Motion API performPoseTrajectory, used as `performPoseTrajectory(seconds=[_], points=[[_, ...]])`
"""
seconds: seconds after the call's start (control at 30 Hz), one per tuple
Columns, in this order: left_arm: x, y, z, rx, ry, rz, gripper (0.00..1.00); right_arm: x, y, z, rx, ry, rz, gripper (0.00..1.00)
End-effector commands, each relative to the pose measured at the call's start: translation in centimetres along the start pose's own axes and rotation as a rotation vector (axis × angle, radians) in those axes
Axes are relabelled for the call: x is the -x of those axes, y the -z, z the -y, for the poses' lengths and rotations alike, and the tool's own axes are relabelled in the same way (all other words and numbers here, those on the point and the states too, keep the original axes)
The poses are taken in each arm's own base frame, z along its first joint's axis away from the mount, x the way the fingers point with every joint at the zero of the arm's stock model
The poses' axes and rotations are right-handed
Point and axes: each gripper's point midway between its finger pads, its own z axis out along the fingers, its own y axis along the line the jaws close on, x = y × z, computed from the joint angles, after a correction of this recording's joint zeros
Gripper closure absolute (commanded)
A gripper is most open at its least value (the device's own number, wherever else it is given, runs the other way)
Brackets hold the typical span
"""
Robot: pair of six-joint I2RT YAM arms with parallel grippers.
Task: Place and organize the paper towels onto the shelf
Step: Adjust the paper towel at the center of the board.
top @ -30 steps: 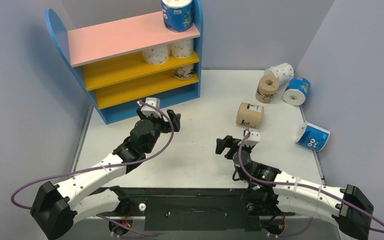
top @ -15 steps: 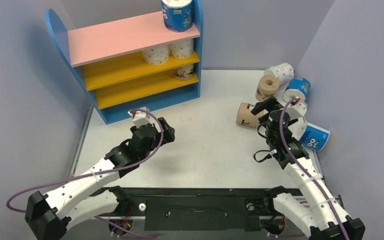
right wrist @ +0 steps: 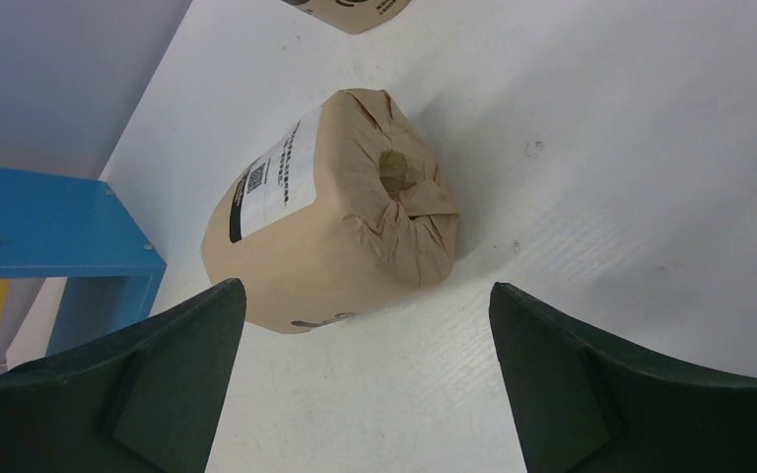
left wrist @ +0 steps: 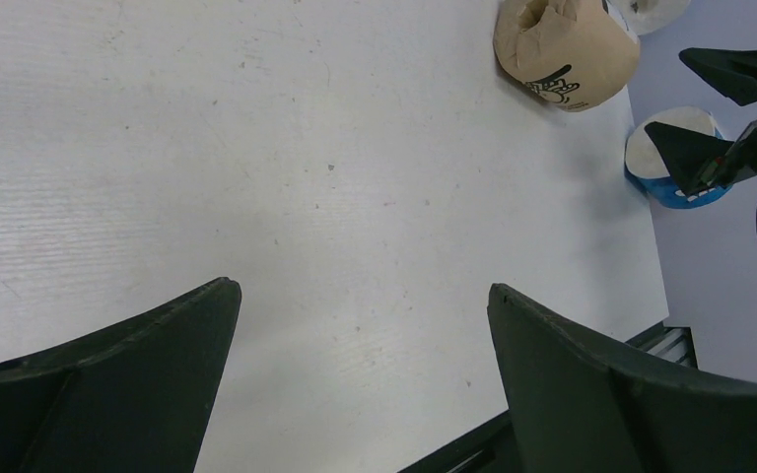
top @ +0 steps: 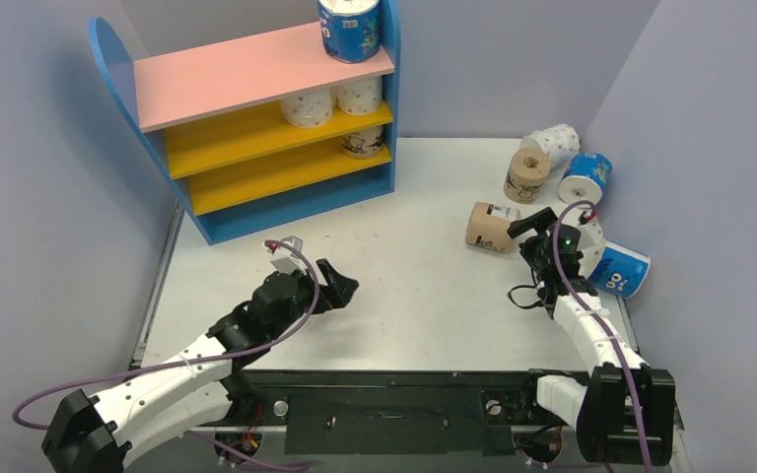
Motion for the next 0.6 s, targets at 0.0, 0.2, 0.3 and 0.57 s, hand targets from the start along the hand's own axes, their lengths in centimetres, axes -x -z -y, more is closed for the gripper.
performPoseTrajectory(seconds=[0.0,0.2,0.3,0.57], points=[[0.9,-0.4,2.8,-0.093,0.046,0.004,0.04,1.4,-1.1,-3.7,0.165,-0.071,0.05,0.11],[0.6,-0.8,3.0,-0.096,0.059,-0.006,0.04,0.9,-3.3,-3.9,0.154,-0.071,0.038,0.11],[0.6,-0.9,3.0,-0.093,0.058,-0.007,0.04,0.2,-3.9,-4.2,0.152,-0.065,0.015,0.12],[0.2,-1.1,2.7,-0.085,0.076,-0.016,0.03,-2.8,-2.9,-6.4,0.207,-0.017,-0.041,0.13]])
